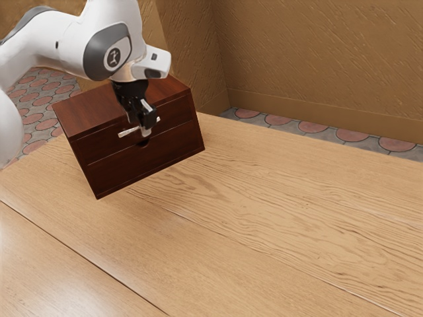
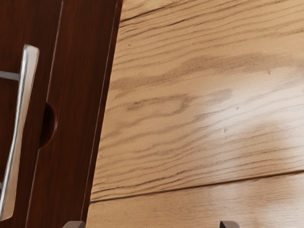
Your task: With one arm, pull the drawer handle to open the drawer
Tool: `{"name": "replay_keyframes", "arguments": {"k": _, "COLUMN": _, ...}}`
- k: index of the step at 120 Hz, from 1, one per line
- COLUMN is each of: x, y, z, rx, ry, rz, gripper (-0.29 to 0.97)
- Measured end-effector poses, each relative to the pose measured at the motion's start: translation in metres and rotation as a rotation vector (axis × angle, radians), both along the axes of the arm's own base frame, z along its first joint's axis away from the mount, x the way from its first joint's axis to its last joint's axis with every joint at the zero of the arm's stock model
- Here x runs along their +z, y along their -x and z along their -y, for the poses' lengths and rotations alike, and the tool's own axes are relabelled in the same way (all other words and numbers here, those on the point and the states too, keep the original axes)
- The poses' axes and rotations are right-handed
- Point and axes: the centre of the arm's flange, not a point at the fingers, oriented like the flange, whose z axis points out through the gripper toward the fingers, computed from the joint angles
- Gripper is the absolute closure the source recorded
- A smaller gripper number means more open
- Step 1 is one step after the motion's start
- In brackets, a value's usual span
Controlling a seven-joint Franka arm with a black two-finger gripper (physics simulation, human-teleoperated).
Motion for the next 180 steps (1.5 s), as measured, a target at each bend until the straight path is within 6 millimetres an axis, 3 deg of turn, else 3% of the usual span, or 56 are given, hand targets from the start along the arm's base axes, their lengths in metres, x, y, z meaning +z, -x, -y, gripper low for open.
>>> {"name": "replay_keyframes", "arguments": {"k": 13, "x": -0.011, "y": -0.016, "z": -0.006, "rx": -0.029, "ry": -0.009, "rz": 0.023, "gripper": 0.32}}
{"name": "replay_keyframes", "arguments": {"k": 37, "x": -0.020, "y": -0.025, "z": -0.032, "rx": -0.067, "ry": -0.036, "rz": 0.052, "gripper": 0.32}}
{"name": "replay_keyframes", "arguments": {"k": 56, "x": -0.017, "y": -0.025, "z": -0.059, "rx": -0.083, "ry": -0.060, "rz": 0.072, "gripper": 0.33}}
{"name": "replay_keyframes", "arguments": {"k": 83, "x": -0.027, "y": -0.027, "z": -0.073, "rx": -0.121, "ry": -0.078, "rz": 0.055, "gripper": 0.36}}
{"name": "replay_keyframes", "arguments": {"k": 145, "x": -0.062, "y": -0.041, "z": -0.080, "rx": -0.200, "ry": -0.082, "rz": 0.004, "gripper": 0.39}}
{"name": "replay_keyframes", "arguments": {"k": 180, "x": -0.066, "y": -0.044, "z": -0.080, "rx": -0.223, "ry": -0.084, "rz": 0.002, "gripper": 0.47}}
